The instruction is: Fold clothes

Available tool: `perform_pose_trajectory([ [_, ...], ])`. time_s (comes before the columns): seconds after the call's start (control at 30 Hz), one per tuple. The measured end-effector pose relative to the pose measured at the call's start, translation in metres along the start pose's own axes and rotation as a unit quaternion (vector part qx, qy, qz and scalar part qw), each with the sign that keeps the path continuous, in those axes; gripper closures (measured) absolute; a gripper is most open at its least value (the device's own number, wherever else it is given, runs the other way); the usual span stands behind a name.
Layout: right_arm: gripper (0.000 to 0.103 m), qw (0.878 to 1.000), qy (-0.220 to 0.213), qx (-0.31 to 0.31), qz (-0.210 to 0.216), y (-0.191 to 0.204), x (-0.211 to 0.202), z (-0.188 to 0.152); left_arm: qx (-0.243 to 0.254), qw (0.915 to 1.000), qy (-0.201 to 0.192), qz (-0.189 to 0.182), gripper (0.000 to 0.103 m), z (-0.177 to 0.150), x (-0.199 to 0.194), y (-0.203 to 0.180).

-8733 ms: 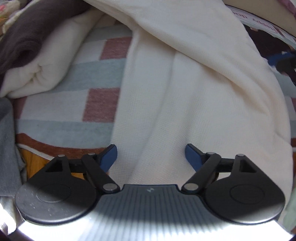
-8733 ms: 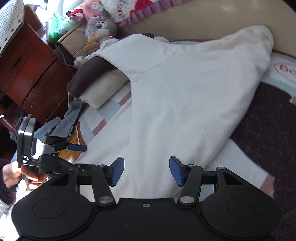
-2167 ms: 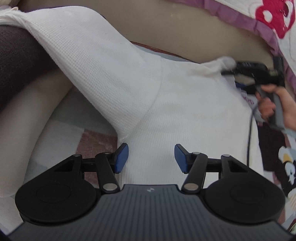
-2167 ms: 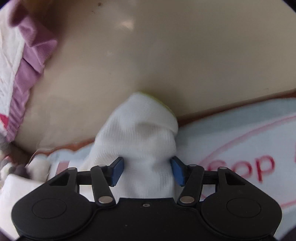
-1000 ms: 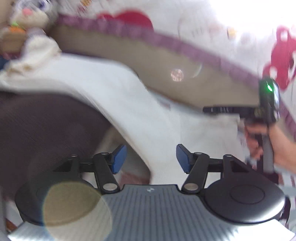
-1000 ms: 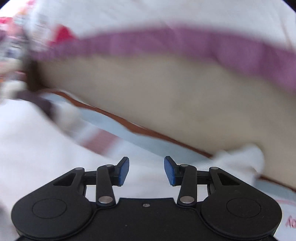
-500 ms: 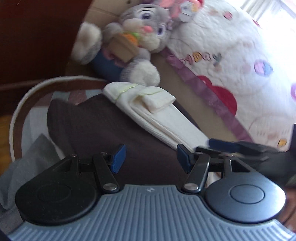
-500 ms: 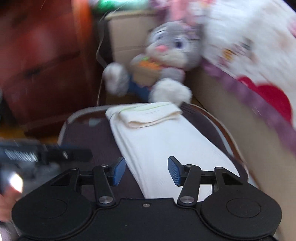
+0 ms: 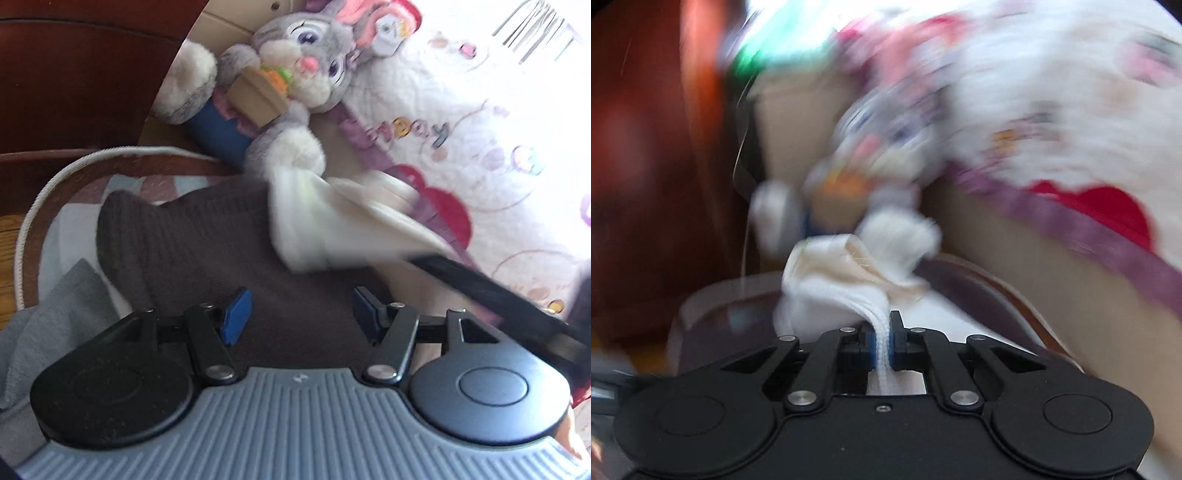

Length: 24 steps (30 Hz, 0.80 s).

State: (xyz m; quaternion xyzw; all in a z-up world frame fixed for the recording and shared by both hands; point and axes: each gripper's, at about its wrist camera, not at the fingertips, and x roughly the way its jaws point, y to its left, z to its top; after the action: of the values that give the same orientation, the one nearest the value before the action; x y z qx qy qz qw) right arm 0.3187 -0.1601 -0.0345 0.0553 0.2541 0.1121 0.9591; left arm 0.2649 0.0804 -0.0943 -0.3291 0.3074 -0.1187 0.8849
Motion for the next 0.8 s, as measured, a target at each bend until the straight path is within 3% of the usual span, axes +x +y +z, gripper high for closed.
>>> perform_pose_trajectory([
  [0.1, 0.097, 0.996, -0.05, 0.067, -0.024, -0.029, -0.075, -0.012, 0.002, 0.9987, 0.004, -0.05, 0.043, -0.007, 0.003, -0.014],
  [0.23, 0.097, 0.987, -0.057, 0.075, -0.127, -0.062, -0.157, -0.057, 0.039, 0.9895, 0.045, -0.132, 0.042, -0.031, 0.015, -0.056],
  [0.33, 0.096, 0.974, -0.002, 0.1, -0.205, -0.088, -0.188, -0.111, 0.078, 0.9794, 0.084, -0.166, 0.041, -0.051, 0.024, -0.086],
  [0.43, 0.095, 0.949, 0.093, 0.11, -0.279, -0.109, -0.197, -0.174, 0.13, 0.9736, 0.127, -0.139, 0.041, -0.077, 0.041, -0.106],
  [0.53, 0.093, 0.928, 0.183, 0.163, -0.28, -0.136, -0.202, -0.223, 0.192, 0.9595, 0.187, -0.087, 0.043, -0.106, 0.063, -0.123],
  [0.6, 0.086, 0.927, 0.191, 0.2, -0.253, -0.152, -0.214, -0.238, 0.232, 0.9493, 0.206, -0.054, 0.043, -0.123, 0.072, -0.133],
  [0.8, 0.068, 0.947, 0.169, 0.205, -0.182, -0.167, -0.251, -0.23, 0.324, 0.926, 0.188, -0.043, 0.042, -0.165, 0.084, -0.147],
])
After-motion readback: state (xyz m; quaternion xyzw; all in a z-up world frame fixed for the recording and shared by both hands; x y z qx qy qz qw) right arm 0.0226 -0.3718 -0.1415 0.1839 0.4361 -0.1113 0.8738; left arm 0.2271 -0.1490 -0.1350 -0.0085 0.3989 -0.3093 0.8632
